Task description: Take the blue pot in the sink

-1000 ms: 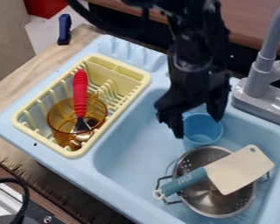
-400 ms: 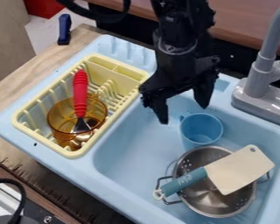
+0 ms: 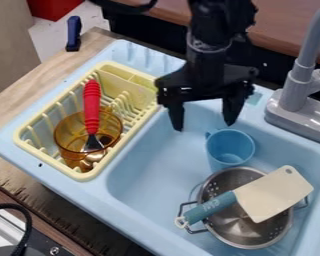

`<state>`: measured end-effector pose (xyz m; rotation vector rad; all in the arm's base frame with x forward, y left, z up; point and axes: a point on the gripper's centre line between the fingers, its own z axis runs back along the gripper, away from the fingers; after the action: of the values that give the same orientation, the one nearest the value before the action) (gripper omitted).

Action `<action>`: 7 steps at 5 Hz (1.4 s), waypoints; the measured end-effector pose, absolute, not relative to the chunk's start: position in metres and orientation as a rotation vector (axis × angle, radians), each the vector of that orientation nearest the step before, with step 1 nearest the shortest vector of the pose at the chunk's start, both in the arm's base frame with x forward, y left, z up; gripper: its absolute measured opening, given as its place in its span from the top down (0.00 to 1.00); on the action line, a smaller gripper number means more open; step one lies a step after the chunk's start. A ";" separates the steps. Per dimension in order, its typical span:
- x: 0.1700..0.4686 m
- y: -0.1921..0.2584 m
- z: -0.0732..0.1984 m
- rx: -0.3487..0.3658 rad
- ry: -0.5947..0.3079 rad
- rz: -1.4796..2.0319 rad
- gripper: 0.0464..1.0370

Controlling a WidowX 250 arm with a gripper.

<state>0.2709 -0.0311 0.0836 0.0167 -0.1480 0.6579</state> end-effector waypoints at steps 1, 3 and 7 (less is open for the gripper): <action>0.275 -0.017 0.093 0.029 -0.194 0.544 0.04; 0.286 -0.002 0.101 0.204 -0.156 0.013 0.04; 0.277 0.076 0.097 0.279 -0.115 -0.269 0.04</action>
<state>0.2771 0.0759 0.0970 0.2789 -0.1147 -0.2687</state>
